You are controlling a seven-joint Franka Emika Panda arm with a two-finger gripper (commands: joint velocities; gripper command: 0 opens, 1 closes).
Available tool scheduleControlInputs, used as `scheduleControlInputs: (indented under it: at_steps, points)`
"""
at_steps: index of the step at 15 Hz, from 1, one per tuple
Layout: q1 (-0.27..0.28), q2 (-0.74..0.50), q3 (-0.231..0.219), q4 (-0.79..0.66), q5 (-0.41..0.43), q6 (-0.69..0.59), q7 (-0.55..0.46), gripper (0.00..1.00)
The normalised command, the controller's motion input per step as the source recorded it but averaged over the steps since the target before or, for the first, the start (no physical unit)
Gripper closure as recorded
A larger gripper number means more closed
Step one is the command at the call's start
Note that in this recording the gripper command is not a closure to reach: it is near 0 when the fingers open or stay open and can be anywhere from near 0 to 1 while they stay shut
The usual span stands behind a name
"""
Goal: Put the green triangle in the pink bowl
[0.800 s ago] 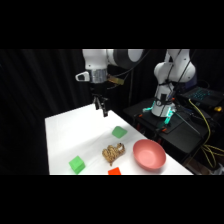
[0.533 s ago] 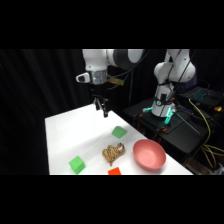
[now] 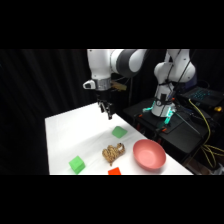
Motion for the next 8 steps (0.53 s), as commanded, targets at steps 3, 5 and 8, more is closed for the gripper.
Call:
scheduleControlInputs:
  at_steps: [3, 5, 8]
  points:
    - [-0.052, -0.20, -0.026, -0.37, -0.033, 0.21, -0.04, 0.00]
    - [-0.039, -0.12, -0.015, -0.30, -0.019, 0.20, -0.07, 0.00]
    - [-0.037, -0.05, -0.007, -0.22, 0.026, 0.19, -0.12, 0.00]
